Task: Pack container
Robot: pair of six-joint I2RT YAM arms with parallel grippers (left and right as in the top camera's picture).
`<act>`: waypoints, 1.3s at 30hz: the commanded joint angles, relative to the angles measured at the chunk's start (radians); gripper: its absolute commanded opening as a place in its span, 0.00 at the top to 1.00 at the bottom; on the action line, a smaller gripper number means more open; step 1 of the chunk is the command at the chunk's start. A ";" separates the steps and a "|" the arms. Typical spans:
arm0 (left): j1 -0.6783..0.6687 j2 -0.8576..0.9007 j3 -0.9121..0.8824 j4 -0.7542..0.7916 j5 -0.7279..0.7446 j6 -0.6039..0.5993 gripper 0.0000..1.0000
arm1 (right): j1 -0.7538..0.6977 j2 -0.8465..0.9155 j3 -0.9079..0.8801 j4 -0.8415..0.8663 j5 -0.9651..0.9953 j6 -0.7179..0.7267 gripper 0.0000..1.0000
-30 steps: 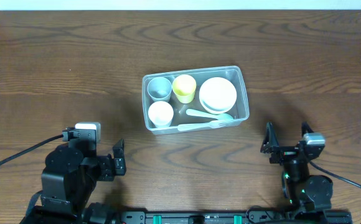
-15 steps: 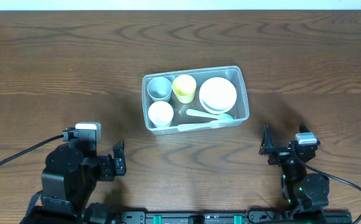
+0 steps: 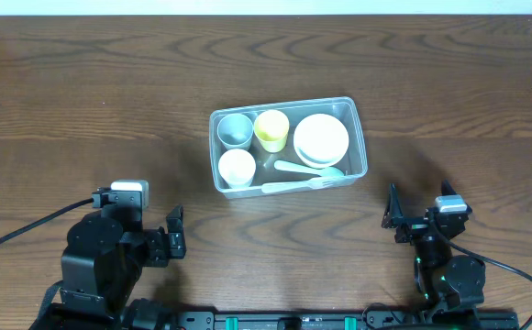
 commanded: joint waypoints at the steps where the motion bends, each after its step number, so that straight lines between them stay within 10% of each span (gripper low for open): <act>1: 0.003 0.000 -0.003 0.002 -0.008 -0.009 0.02 | 0.008 -0.005 -0.002 -0.004 0.001 -0.014 0.01; 12: 0.082 -0.171 -0.085 -0.088 -0.024 0.034 0.02 | 0.008 -0.005 -0.002 -0.004 0.001 -0.014 0.01; 39: 0.181 -0.521 -0.894 0.958 -0.027 0.154 0.02 | 0.008 -0.005 -0.002 -0.004 0.001 -0.014 0.01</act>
